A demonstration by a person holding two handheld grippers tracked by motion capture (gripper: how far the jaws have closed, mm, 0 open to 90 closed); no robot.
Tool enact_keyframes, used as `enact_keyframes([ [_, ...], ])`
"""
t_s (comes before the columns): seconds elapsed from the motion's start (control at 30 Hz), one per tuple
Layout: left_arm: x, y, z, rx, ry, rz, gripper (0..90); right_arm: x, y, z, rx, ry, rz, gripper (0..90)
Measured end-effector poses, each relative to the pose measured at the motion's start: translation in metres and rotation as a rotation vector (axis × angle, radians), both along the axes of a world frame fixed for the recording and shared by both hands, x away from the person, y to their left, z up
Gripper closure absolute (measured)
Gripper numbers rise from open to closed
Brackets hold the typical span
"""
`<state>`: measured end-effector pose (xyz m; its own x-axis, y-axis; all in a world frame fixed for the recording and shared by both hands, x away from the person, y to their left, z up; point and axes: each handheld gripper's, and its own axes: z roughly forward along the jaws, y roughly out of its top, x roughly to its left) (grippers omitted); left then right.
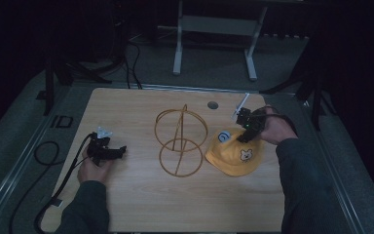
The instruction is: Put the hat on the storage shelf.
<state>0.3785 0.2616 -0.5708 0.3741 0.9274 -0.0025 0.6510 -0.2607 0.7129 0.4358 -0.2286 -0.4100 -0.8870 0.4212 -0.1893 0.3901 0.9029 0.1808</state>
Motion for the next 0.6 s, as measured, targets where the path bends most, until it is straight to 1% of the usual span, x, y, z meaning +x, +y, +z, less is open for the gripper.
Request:
enact_keyframes([
  [0.07,0.0,0.0,0.0,0.0,0.0,0.001,15.3,0.002,0.0,-0.003,0.0,-0.001,-0.004,41.3],
  [0.2,0.0,0.0,0.0,0.0,0.0,0.001,15.3,0.006,0.002,-0.009,-0.022,0.01,-0.002,43.0],
  [0.27,0.0,0.0,0.0,0.0,0.0,0.001,15.3,0.007,0.003,-0.011,-0.025,0.022,0.003,45.8],
  [0.3,0.0,0.0,0.0,0.0,0.0,0.001,15.3,0.007,0.003,-0.011,-0.025,0.022,0.003,45.8],
  [0.33,0.0,0.0,0.0,0.0,0.0,0.001,15.3,0.01,0.002,-0.014,-0.035,0.035,0.006,48.1],
  [0.47,0.0,0.0,0.0,0.0,0.0,0.0,15.3,0.012,0.001,-0.016,-0.041,0.044,0.007,49.3],
  [0.5,0.0,0.0,0.0,0.0,0.0,0.001,15.3,0.012,0.001,-0.016,-0.034,0.052,0.011,59.0],
  [0.6,0.0,0.0,0.0,0.0,0.001,0.001,15.3,0.012,0.0,-0.012,-0.029,0.055,0.025,69.4],
])
